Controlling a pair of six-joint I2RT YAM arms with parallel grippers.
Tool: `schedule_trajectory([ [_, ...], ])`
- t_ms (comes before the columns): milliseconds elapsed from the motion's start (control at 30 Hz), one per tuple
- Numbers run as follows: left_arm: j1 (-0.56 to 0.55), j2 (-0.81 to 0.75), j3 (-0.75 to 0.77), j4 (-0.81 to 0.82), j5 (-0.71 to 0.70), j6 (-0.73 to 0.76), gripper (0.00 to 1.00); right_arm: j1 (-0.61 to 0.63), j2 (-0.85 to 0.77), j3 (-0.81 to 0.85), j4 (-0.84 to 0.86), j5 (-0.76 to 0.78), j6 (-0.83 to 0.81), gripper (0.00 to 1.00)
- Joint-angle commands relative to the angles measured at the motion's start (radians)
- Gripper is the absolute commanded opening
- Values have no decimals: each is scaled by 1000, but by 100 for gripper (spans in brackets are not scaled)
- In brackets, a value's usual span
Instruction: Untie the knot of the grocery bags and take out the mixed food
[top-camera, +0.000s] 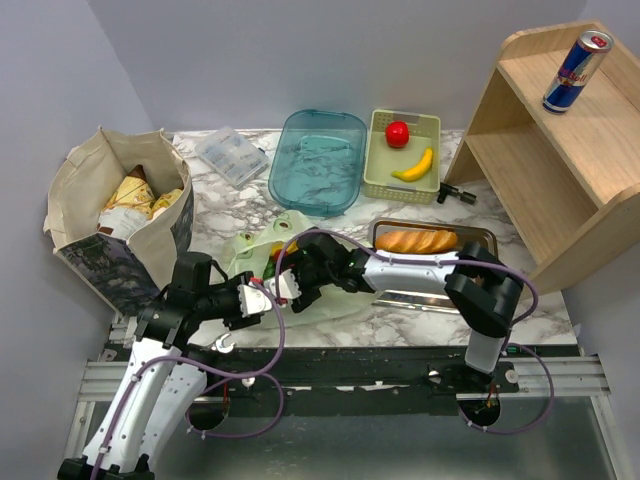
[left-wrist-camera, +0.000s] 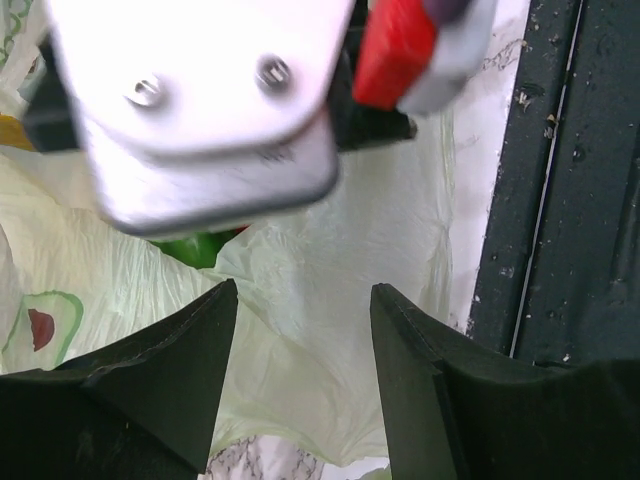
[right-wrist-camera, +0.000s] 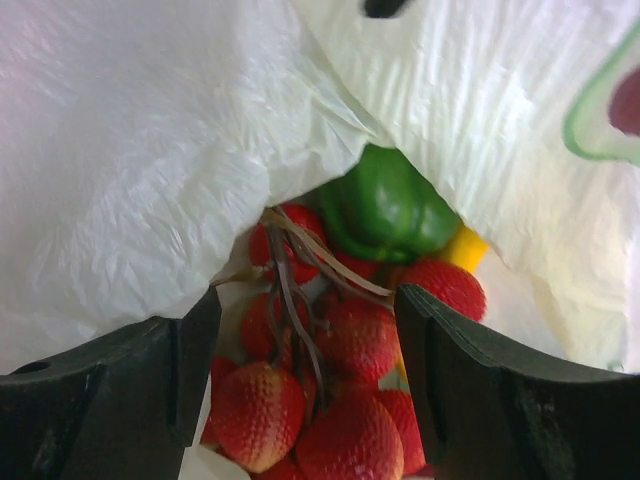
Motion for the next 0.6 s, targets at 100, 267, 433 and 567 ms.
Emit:
schedule_trajectory([
  [100, -2, -47, 1, -80, 15, 40, 58, 36, 126, 13, 33, 54, -193, 78],
  [267, -2, -53, 1, -101, -3, 46, 58, 34, 151, 39, 56, 96, -129, 35],
  [433, 0, -69, -17, -93, -6, 30, 58, 33, 43, 44, 94, 91, 27, 1],
  [567, 2, -60, -33, -60, -7, -6, 61, 8, -51, 48, 96, 33, 155, 1],
])
